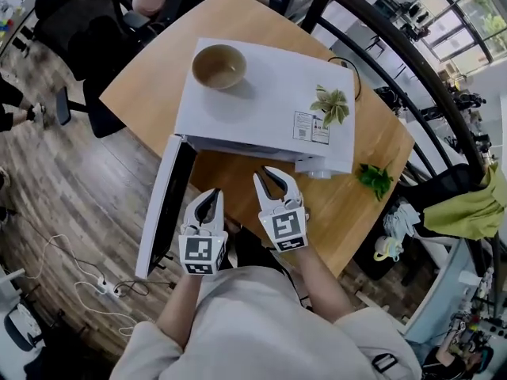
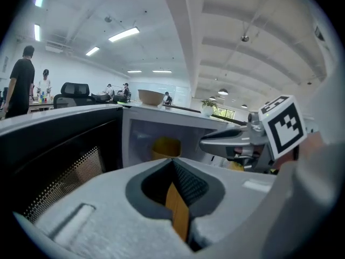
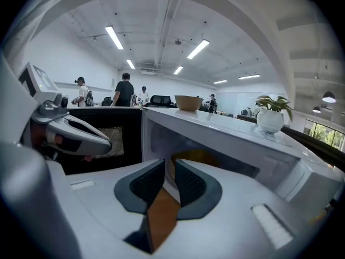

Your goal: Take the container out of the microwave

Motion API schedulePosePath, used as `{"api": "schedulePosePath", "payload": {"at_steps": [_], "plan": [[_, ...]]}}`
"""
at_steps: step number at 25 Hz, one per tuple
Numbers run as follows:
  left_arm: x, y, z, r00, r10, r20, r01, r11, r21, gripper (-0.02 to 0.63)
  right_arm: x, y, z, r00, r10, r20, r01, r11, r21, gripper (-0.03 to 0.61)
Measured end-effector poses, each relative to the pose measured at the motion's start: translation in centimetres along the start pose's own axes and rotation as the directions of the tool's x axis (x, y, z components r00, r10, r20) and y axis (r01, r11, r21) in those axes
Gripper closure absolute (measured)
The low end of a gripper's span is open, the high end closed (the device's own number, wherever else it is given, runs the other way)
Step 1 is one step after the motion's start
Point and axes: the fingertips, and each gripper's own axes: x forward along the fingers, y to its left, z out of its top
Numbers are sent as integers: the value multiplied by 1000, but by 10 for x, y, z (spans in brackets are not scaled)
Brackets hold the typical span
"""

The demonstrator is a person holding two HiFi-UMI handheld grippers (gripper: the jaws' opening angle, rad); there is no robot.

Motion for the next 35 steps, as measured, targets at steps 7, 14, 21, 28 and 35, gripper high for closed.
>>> {"api": "schedulePosePath", "payload": {"at_steps": [7,14,21,28,35], "plan": [[3,9,-10,999,16,-29,-17,1000,-13,611,30,0,-11,994,15,-113,-32,988,-149,502],[1,20,-18,997,53,-53,-55,998,-40,611,57,-2,-27,976,-10,-219,-61,947,-316,497],[-5,26,-27,993,91,-72,-96,993,-64,611,80,-9,-39,956,-19,-294,-100,917,-387,492],[-9,31,-36,989,110,-95,-118,989,-86,611,98,-14,-50,934,-61,-351,-128,862,-490,482],[-10,33,-41,987,124,-106,-134,987,-92,611,111,-14,-58,917,-79,-392,-175,803,-570,479]]}}
